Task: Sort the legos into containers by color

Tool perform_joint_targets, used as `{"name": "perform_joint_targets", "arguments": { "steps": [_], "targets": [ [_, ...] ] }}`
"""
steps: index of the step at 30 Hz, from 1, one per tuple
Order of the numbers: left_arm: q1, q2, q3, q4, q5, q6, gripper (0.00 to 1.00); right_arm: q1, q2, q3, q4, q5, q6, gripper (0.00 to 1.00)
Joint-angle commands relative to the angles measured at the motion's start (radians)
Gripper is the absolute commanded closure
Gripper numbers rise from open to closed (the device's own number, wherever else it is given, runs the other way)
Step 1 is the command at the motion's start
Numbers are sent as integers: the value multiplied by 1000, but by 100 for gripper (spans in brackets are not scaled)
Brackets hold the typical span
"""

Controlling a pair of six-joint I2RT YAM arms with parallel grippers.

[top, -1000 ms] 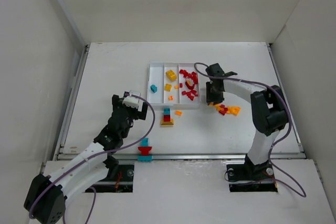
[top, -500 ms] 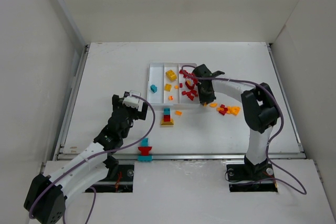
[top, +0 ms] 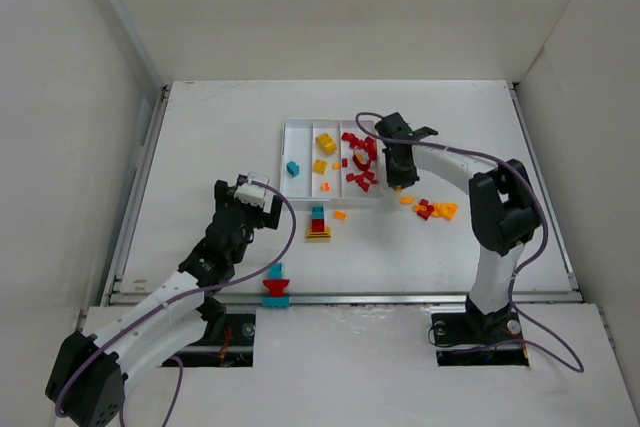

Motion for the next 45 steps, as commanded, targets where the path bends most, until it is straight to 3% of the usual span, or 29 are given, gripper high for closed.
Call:
{"name": "perform_joint_targets", "arguments": {
  "steps": [1,3,9,22,25,26,28,29,33,42,45],
  "targets": [
    [-6,-4,5,37,3,6,0,52,-94,110,-19,116,22,100],
    [-6,-4,5,37,3,6,0,123,-85,148,-19,150,22,100],
    [-6,-4,5,37,3,6,0,230,64,316,32,24,-63,100],
    [-6,-13,-13,57,12,15,0,259,205,438,63,-128,-145,98],
    [-6,-13,-13,67,12,15,0,260,215,439,63,-128,-155,89],
    [-6,-13,-13,67,21,15,0,260,215,439,63,-128,-164,79],
    [-6,-13,-13,67,21,15,0,260,215,429,63,-137,-164,70],
    [-6,-13,-13,67,21,24,0,260,203,429,63,-137,-164,60],
    [-6,-13,-13,67,21,24,0,260,180,420,63,-148,-173,40],
    [-6,-33,-13,67,21,24,0,260,107,409,40,-157,-208,37],
    [-6,-33,-22,76,21,24,0,260,45,325,29,-172,-241,40]
  ]
}}
